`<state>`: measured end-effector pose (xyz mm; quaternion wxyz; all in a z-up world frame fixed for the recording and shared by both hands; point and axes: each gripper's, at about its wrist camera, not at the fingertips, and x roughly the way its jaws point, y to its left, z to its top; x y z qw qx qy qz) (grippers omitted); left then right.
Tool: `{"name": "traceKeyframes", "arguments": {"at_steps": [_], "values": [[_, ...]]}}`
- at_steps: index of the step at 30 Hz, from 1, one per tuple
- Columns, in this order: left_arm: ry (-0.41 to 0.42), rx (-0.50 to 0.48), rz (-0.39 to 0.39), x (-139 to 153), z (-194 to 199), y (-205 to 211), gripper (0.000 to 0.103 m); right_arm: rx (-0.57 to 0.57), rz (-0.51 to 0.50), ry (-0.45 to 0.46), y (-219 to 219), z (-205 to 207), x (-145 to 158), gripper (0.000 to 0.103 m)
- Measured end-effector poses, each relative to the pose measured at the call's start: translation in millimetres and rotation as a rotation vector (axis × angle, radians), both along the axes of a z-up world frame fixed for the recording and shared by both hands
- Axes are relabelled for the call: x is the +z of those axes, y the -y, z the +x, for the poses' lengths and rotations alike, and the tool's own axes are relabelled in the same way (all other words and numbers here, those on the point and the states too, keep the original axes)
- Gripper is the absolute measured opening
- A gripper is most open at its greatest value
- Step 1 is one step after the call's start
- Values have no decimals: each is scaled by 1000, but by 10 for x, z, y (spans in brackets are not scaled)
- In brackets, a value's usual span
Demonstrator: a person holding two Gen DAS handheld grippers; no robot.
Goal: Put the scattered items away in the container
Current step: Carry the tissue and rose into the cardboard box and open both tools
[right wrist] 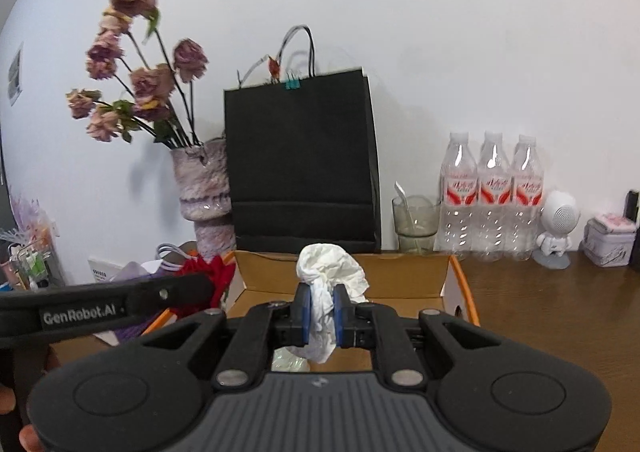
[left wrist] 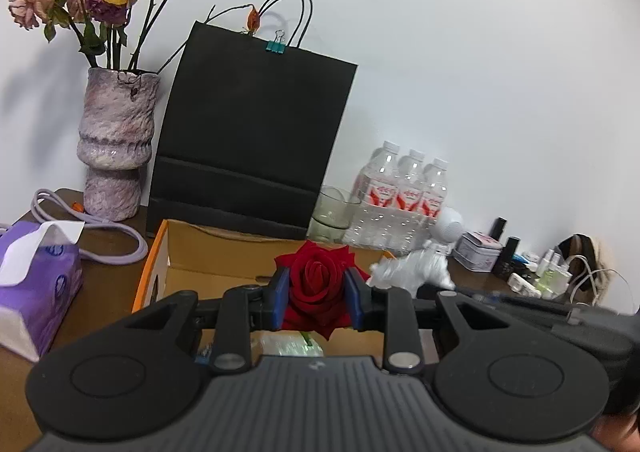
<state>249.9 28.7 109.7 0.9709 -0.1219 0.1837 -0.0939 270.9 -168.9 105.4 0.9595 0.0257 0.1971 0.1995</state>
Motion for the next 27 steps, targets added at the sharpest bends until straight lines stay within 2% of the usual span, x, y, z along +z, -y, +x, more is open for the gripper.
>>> {"name": "traceKeyframes", "arguments": {"at_steps": [3, 6, 10, 22, 23, 24, 25, 26, 27], "values": [[-22, -2, 11, -74, 196, -3, 30, 15, 4, -45, -22, 203, -144, 10], [-81, 13, 29, -221, 370, -8, 30, 10, -11, -101, -25, 348, -311, 10], [-137, 25, 44, -367, 467, -4, 30, -2, -20, -153, -5, 443, -458, 10], [-138, 30, 58, -383, 457, -4, 30, 4, -37, -161, -30, 434, -452, 10], [-139, 31, 60, -381, 457, 0, 32, 3, -37, -161, -29, 437, -452, 11], [-140, 35, 66, -378, 455, 7, 34, 2, -38, -164, -26, 442, -452, 16], [-140, 55, 76, -375, 449, 15, 48, 2, -41, -169, -20, 447, -452, 18], [-136, 79, 89, -364, 440, 26, 80, 1, -48, -174, -20, 451, -449, 32], [-133, 95, 100, -349, 433, 37, 96, 3, -56, -180, -24, 453, -444, 67]]}}
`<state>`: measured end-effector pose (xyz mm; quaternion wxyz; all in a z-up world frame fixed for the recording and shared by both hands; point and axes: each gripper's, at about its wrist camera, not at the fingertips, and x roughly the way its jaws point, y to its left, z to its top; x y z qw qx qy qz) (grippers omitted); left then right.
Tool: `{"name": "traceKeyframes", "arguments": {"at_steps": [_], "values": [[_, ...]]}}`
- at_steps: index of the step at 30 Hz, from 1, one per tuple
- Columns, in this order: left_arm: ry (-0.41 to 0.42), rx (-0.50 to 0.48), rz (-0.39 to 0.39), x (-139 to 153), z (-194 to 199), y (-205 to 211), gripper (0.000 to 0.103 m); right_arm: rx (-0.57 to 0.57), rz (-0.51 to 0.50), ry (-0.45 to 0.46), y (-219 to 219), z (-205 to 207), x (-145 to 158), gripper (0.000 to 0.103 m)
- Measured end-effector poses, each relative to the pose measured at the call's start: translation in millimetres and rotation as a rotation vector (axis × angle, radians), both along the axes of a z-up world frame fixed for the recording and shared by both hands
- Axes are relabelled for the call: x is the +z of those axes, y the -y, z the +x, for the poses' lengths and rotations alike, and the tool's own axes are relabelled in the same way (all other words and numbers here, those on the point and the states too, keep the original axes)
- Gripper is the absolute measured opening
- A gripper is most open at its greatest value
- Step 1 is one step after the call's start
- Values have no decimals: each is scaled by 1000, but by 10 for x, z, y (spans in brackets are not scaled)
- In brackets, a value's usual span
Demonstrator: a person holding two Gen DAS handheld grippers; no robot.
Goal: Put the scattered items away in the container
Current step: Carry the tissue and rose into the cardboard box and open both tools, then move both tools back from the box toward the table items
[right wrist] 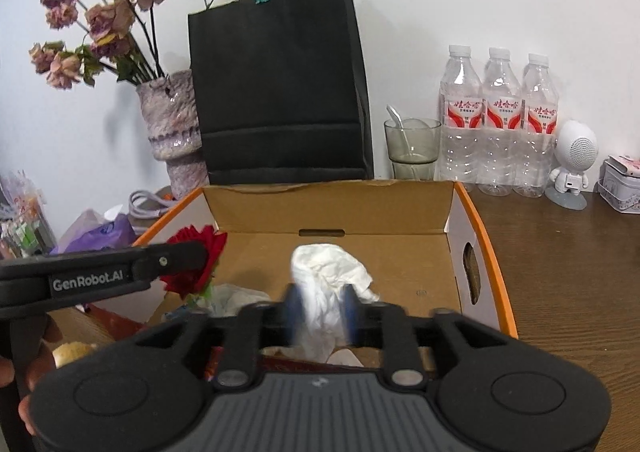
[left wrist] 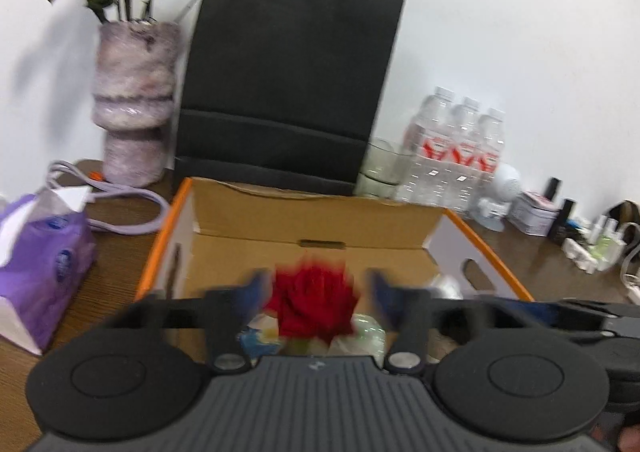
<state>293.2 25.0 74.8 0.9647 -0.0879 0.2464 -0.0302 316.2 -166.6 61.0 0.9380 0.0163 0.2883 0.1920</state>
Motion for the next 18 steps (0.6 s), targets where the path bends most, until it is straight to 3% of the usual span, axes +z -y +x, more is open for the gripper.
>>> {"name": "traceKeyframes", "arguments": {"at_steps": [1, 2, 3, 18], "values": [[8, 14, 15, 18, -13, 13, 103, -3, -8, -1, -6, -4, 9, 88], [16, 22, 30, 38, -28, 27, 103, -11, -17, 8, -15, -15, 21, 101], [17, 23, 38, 52, -33, 34, 103, -18, -32, 22, -31, -29, 34, 103], [1, 8, 36, 37, -30, 49, 103, -32, -70, 32, -51, -56, 59, 103]]}}
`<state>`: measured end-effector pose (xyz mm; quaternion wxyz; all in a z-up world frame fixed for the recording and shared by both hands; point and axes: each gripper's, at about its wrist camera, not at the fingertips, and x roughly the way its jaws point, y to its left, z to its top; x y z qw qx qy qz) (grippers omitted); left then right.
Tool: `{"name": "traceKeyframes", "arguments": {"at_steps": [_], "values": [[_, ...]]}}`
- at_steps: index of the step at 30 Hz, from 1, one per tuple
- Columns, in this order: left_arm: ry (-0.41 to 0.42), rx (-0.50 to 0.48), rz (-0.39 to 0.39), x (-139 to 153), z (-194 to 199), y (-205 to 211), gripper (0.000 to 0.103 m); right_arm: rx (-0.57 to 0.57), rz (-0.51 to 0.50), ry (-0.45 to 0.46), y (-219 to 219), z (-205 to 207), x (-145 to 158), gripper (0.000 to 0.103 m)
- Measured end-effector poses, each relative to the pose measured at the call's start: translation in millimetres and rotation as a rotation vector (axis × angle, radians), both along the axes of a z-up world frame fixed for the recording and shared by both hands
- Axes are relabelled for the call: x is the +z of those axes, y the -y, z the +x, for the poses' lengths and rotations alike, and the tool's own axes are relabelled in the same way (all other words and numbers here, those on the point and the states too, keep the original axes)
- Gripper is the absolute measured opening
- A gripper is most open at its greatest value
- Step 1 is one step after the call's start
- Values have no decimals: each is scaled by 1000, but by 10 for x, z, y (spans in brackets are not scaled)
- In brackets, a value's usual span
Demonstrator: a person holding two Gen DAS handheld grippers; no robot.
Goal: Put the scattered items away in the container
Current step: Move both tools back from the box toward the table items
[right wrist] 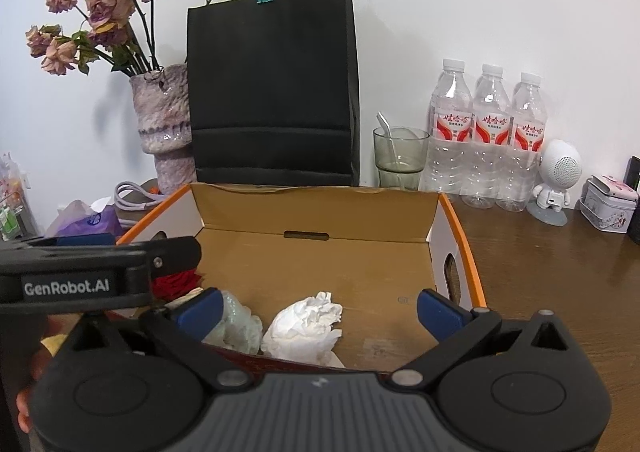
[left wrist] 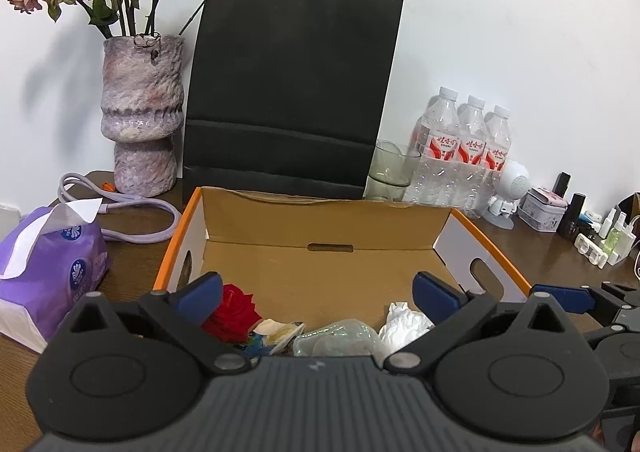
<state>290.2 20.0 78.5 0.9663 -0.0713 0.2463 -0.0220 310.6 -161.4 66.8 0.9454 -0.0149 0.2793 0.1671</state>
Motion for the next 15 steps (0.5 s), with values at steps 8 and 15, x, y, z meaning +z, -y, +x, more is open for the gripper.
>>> {"name": "traceKeyframes", "arguments": {"at_steps": [8, 15], "values": [[-1, -4, 1, -4, -6, 14, 103, 9, -5, 3, -12, -16, 11, 103], [-2, -4, 3, -1, -10, 18, 103, 7, -6, 2, -16, -19, 7, 103]]}}
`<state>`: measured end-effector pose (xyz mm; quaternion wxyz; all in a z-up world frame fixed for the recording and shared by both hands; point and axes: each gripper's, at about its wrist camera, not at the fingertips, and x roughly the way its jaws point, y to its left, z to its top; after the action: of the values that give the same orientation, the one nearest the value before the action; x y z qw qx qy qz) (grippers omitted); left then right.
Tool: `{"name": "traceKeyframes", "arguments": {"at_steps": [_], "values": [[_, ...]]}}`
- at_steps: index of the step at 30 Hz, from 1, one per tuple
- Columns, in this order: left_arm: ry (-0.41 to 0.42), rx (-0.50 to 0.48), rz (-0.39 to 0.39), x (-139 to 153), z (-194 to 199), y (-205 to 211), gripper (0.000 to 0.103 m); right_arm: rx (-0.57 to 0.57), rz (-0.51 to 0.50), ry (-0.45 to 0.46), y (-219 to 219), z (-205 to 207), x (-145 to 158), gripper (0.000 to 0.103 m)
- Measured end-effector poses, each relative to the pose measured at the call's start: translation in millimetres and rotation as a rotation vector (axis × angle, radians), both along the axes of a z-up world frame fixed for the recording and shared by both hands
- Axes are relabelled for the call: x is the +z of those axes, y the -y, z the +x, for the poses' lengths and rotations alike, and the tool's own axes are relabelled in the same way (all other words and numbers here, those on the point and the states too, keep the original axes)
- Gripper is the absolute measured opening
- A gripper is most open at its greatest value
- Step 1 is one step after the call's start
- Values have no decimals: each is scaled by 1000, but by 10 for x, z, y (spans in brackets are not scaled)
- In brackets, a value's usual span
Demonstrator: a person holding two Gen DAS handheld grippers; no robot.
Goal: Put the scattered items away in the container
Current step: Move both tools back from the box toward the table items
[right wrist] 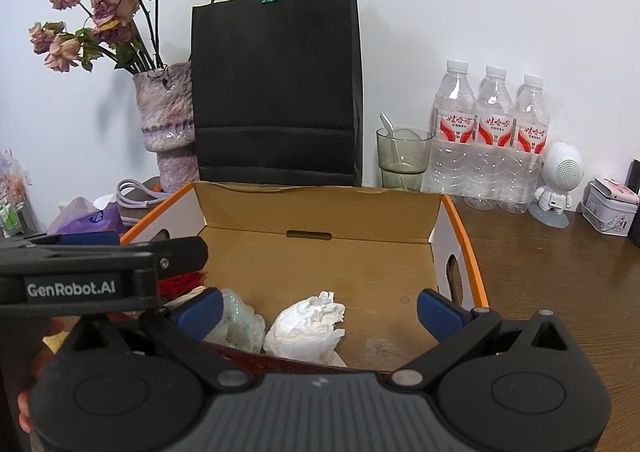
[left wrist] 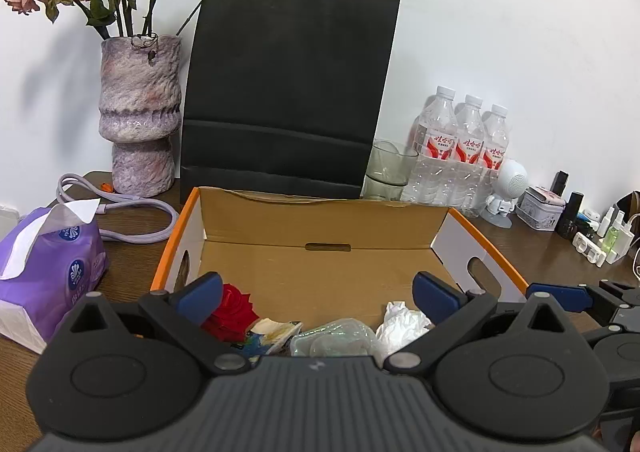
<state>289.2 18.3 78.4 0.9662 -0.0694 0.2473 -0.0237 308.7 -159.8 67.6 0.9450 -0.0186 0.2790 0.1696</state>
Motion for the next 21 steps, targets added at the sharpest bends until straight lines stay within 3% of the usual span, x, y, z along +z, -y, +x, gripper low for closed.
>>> {"name": "traceKeyframes", "arguments": {"at_steps": [9, 21], "values": [[16, -1, -11, 74, -83, 7, 103, 1, -2, 3, 19, -8, 6, 103], [95, -11, -27, 334, -774, -71, 103, -14, -19, 58, 226, -571, 193, 103]]}}
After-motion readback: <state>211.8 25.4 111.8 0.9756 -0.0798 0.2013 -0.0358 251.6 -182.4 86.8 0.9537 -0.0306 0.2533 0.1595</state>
